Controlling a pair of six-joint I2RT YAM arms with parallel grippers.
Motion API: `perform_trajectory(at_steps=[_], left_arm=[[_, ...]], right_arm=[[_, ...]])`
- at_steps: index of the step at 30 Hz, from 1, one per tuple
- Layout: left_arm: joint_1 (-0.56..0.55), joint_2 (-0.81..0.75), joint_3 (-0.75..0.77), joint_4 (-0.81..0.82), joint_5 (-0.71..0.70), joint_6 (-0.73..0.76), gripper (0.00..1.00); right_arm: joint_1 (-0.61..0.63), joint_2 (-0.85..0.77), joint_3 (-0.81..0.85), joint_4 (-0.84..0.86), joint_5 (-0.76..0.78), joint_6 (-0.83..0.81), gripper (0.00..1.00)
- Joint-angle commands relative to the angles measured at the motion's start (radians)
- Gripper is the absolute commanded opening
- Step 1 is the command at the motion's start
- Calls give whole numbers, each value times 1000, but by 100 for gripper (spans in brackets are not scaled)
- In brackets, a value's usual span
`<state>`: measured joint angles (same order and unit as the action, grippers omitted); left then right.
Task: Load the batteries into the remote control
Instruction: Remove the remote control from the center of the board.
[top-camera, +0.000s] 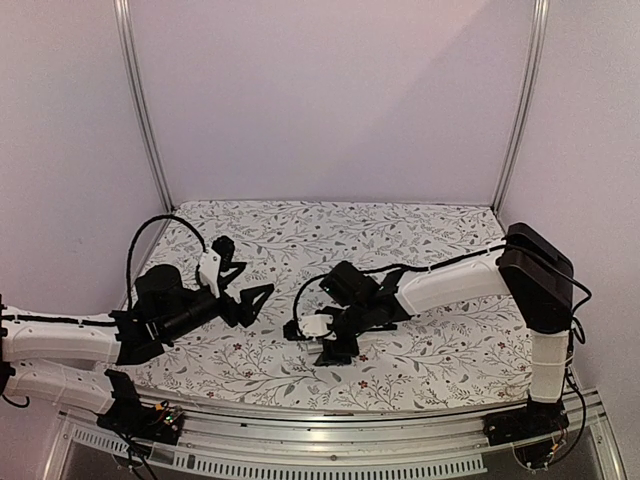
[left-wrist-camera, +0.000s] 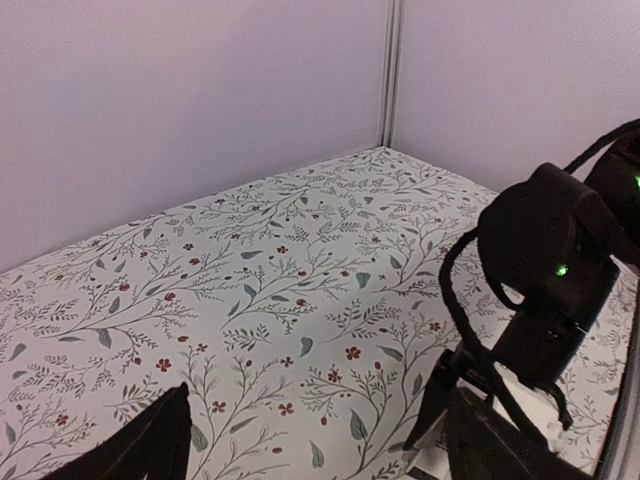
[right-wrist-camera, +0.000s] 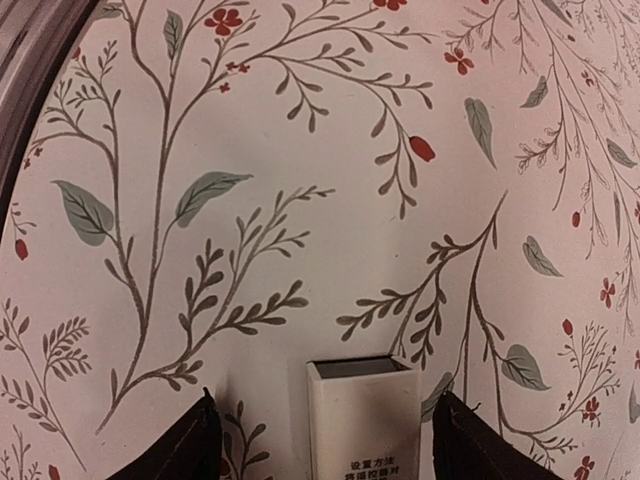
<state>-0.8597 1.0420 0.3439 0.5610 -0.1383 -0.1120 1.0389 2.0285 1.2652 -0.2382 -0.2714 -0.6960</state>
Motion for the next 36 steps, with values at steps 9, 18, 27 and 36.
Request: perform_trajectory(at_steps=[9,18,27,36], left_arm=[[13,13,6,-8,15,26,87],[13,3,-12,36,56,38,88],[12,-83,-74,161,176,64,85],[-32,-20,-3,273,361,109,84]], right_arm=[[5,44,49,-74,29,36,38],[2,27,100,-132,16,58,24],[-61,-206,134,-52,-153,232,17],[-109,-453,74,349,-312,569,13]])
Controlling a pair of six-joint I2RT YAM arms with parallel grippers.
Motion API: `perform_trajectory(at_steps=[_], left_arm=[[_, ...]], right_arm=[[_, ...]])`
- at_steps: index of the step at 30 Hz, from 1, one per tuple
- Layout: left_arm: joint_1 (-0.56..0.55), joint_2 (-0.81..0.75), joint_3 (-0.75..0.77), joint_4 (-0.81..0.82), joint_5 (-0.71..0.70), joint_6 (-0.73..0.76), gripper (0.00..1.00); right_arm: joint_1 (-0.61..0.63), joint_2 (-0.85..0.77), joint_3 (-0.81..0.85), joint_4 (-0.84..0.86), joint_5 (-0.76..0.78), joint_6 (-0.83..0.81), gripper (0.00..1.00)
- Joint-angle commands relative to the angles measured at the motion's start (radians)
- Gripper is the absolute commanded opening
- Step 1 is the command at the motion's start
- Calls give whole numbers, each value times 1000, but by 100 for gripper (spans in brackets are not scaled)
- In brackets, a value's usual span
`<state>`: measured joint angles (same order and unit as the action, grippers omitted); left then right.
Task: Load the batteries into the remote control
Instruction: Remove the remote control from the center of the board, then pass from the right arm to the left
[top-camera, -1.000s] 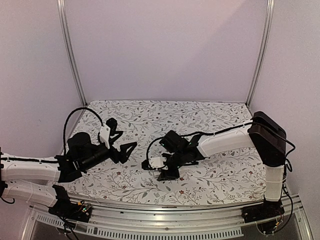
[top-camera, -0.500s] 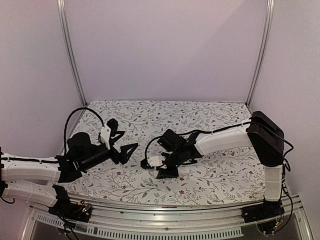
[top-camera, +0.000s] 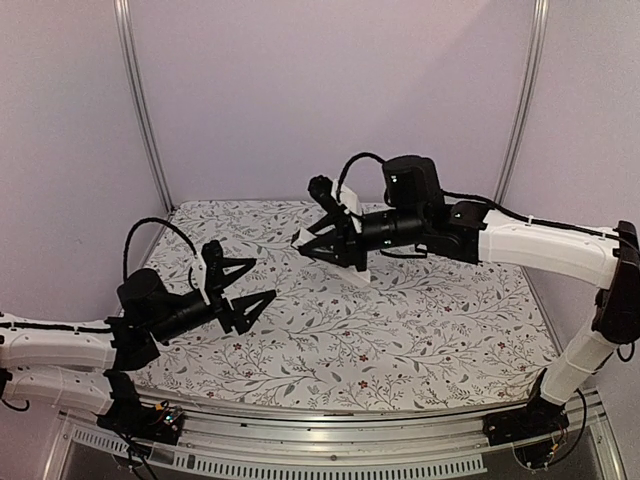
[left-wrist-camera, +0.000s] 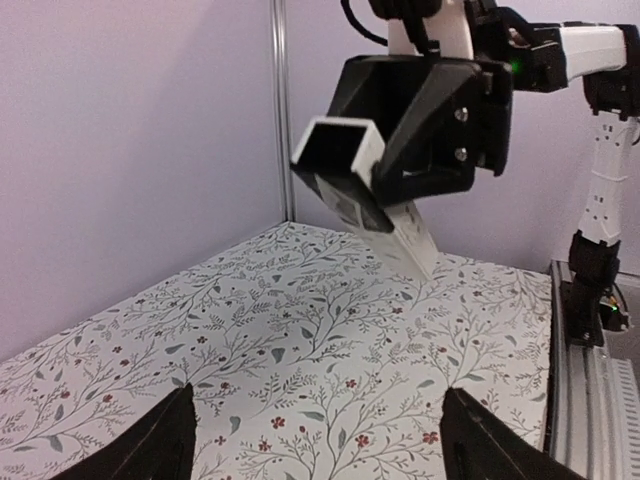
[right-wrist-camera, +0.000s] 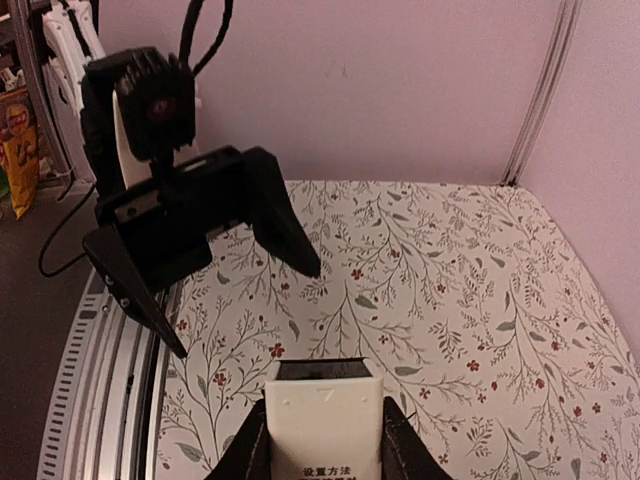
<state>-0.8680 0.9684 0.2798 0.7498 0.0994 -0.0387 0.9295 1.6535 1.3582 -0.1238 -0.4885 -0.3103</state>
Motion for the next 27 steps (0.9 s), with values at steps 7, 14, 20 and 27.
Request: perform_trajectory(at_steps=[7,14,20,27], left_arm=[[-68,275,289,183,229,-29,85],[-86,435,415,333,313,-160,78],[-108,498,470,345,315,-199,55],[-121,518,491,344,284,-216,40]], right_arm=[[0,-162,-94,504,-94,380,13],[2,-207,-148,612,-116,461,13],[2,-230,-187,630,-102,462,13],[2,-233,-203,633,-92,448,13]])
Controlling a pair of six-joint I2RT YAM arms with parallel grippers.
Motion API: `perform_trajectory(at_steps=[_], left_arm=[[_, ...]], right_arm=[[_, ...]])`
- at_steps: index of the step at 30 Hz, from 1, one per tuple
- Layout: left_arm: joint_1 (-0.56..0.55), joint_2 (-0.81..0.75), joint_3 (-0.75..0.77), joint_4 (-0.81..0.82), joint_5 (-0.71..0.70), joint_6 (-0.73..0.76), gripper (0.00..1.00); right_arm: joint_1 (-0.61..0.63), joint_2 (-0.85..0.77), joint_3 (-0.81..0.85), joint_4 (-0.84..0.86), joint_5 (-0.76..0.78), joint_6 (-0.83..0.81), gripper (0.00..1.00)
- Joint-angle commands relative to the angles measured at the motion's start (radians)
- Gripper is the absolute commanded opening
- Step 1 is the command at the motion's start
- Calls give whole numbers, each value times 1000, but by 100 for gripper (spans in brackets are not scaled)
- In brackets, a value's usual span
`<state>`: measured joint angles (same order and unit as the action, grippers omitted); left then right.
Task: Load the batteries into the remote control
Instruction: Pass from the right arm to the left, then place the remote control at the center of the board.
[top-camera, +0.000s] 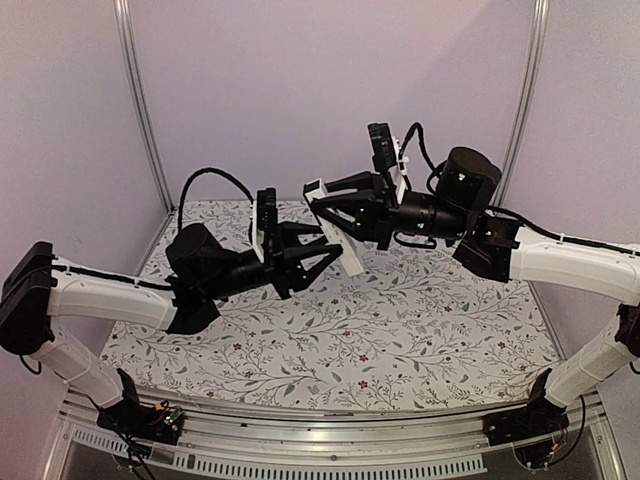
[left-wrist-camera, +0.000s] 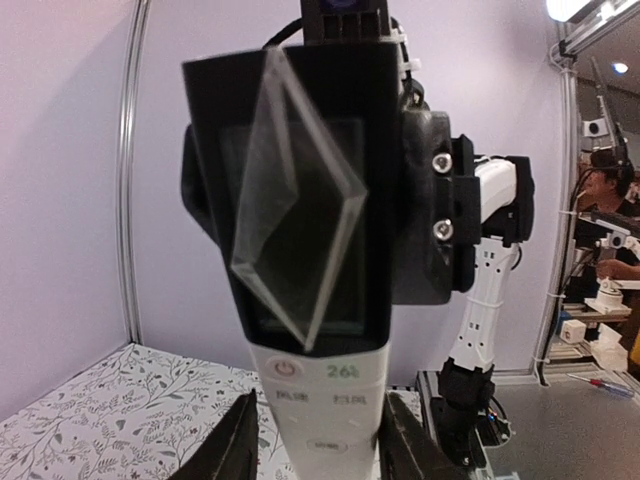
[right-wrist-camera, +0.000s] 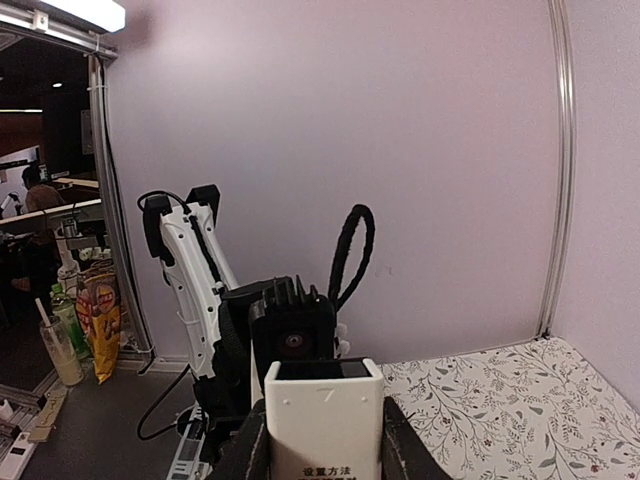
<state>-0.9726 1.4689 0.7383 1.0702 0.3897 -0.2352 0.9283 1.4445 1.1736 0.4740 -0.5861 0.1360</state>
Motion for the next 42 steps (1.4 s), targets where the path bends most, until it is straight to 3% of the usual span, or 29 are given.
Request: perform_trajectory(at_steps=[1,5,11,13,15,17,18,19,25,28,34,38,42], left_arm=[[-16,22,38,22,0,-21,41],[-19,38,51,32,9,-38,40],[-22,37,61,28,14,-50,2],[-22,25,50,27,-4,-53,0],[-21,13,38,1,-37,-63,0],[-22,-1,40,-80,-97,-81,0],[-20,-8,47,-144,-142,-90,0],[-20,-14,54,-210,-193,-98,0],[10,23,146,-722,-503,-150,0],[18,42,160,-892,-602,-148,0],[58,67,195,-1224,-701,-101,4],[108,137,272,-1449,-629,-71,1],[152,207,307,-1558,-596,-43,0]], right_arm=[[4,-24,-19,36,7,0,13],[3,-26,-24,36,12,-10,13],[3,-40,-32,32,23,-19,13],[3,-47,-36,21,38,-20,17],[2,-55,-44,-3,81,-31,33],[1,-71,-55,-37,153,-43,63],[1,-82,-59,-60,197,-46,87],[0,-90,-61,-95,238,-51,98],[-15,-148,-77,-316,665,-52,99],[-16,-178,-116,-394,818,-42,99],[-16,-233,-179,-493,893,-33,99],[-16,-262,-220,-517,906,-32,99],[-16,-278,-235,-517,901,-31,99]])
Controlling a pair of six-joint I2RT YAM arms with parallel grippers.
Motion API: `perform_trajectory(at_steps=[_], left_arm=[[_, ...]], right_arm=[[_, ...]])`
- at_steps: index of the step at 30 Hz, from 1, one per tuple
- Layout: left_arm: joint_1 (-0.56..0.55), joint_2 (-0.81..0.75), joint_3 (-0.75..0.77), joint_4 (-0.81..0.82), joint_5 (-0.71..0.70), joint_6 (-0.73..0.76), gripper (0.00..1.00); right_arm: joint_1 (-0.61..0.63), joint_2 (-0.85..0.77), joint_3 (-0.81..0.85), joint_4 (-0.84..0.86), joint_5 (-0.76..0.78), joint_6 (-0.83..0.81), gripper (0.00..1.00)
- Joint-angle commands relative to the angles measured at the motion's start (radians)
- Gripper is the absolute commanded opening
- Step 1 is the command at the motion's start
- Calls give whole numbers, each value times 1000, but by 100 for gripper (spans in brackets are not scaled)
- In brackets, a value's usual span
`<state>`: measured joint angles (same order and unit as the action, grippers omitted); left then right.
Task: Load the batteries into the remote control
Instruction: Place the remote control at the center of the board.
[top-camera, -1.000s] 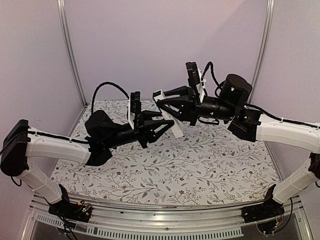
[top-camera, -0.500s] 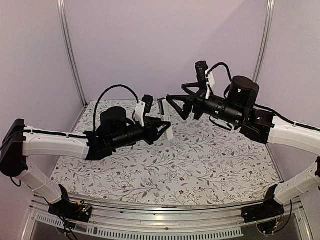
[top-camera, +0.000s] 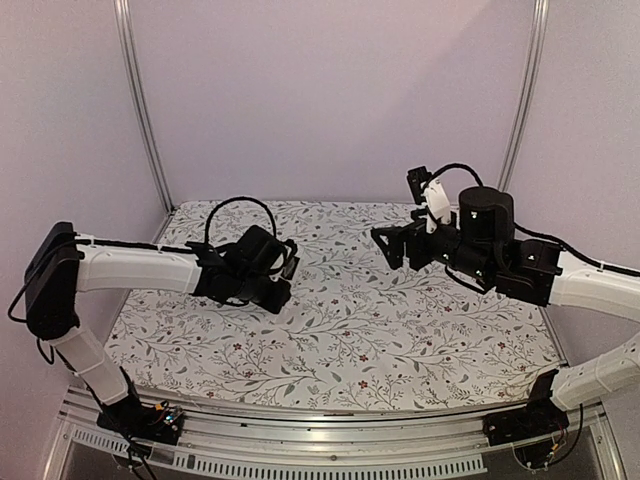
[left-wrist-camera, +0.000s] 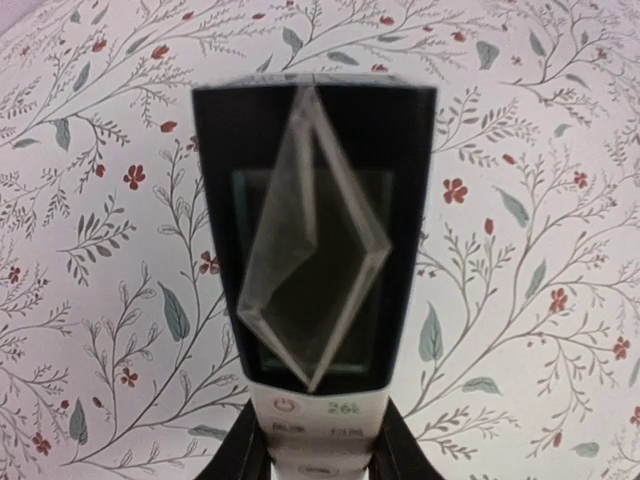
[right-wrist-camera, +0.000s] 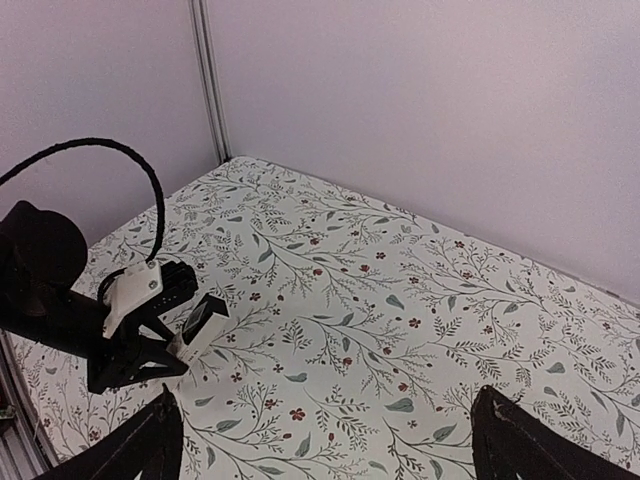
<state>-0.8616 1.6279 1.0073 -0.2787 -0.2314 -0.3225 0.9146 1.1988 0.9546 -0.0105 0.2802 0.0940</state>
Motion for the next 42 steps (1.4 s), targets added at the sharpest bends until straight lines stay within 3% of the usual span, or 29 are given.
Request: perform_trajectory(at_steps=[1,10,17,26,33,35,39,42], left_arm=[[58,53,41,-222,32,47,2],[249,146,170,-409,167,56,4],[397,170,204,-420,255,40,0],[493,298,334,-545,264,78,14],[531,392,368,-542,313,74,18],[531,409,372,-535,341,74,23],[530,405,369,-520,359,77,55],[532,381,367,-509,362,80,60]], right_arm=[[-2,-35,-17,-34,29,10,99],[-2,-63,-32,-55,16,5,99],[-2,-79,-41,-65,12,-6,99],[-2,-82,-52,-63,8,-14,99],[-2,-82,-60,-60,10,-18,99],[-2,-77,-60,-61,10,-16,99],[-2,-62,-51,-81,24,-11,99],[-2,-43,-44,-94,34,-10,99]])
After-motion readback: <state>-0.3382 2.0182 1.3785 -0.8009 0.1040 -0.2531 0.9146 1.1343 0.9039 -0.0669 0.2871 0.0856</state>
